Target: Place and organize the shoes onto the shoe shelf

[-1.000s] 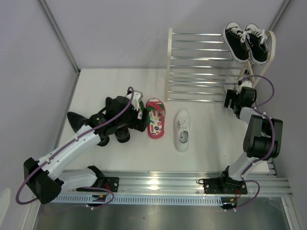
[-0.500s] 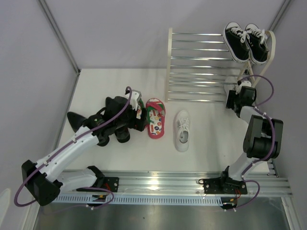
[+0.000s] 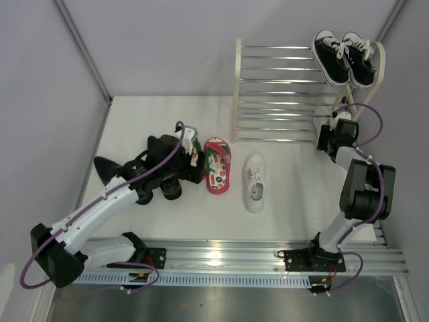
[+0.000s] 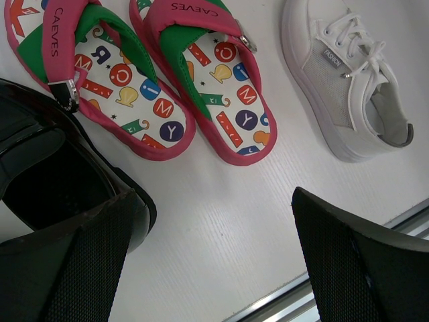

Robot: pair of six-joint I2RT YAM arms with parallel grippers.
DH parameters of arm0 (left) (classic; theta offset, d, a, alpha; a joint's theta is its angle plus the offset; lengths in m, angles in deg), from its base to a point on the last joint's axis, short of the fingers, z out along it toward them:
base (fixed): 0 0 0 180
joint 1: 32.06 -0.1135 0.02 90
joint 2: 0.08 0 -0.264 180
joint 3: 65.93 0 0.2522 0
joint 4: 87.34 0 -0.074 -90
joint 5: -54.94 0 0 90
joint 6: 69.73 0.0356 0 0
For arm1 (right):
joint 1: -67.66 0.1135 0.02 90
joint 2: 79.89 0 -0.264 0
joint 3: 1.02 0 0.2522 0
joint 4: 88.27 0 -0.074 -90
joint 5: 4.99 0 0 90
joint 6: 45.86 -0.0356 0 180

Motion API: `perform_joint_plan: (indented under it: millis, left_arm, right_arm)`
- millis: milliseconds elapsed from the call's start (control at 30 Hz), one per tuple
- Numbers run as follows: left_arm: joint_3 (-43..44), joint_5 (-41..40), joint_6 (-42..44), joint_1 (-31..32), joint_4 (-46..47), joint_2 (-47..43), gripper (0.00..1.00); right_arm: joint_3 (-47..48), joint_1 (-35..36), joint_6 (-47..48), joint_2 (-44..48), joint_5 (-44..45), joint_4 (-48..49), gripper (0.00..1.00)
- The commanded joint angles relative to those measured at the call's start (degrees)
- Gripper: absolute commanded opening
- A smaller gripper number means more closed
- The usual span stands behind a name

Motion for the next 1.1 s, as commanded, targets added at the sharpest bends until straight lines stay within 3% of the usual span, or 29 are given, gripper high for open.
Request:
perform_joint_plan:
  millis: [0, 367, 833, 1067]
  left_arm:
    - [1.3, -0.8, -0.7, 0.6, 0.9, 0.2, 0.99]
    - [1.9, -0.7, -0.6, 0.5, 1.3, 1.0, 0.99]
    - [1.6, -0.9, -0.8, 0.5, 1.3, 0.9, 0.99]
    - [1.8, -0.6, -0.9, 0.7, 1.3, 1.4, 0.99]
  right_arm:
    - [1.2, -0.4, -1.0, -0.1, 2.0, 3.5, 0.34]
    - [-5.3, -0.3, 1.0, 2.8, 2.7, 15.2, 0.15]
    - [-11.6, -0.4, 2.5, 4.5, 2.7, 25.5, 0.04]
    - [-13.4, -1.0, 3.2, 5.5, 2.0, 31.6, 0.03]
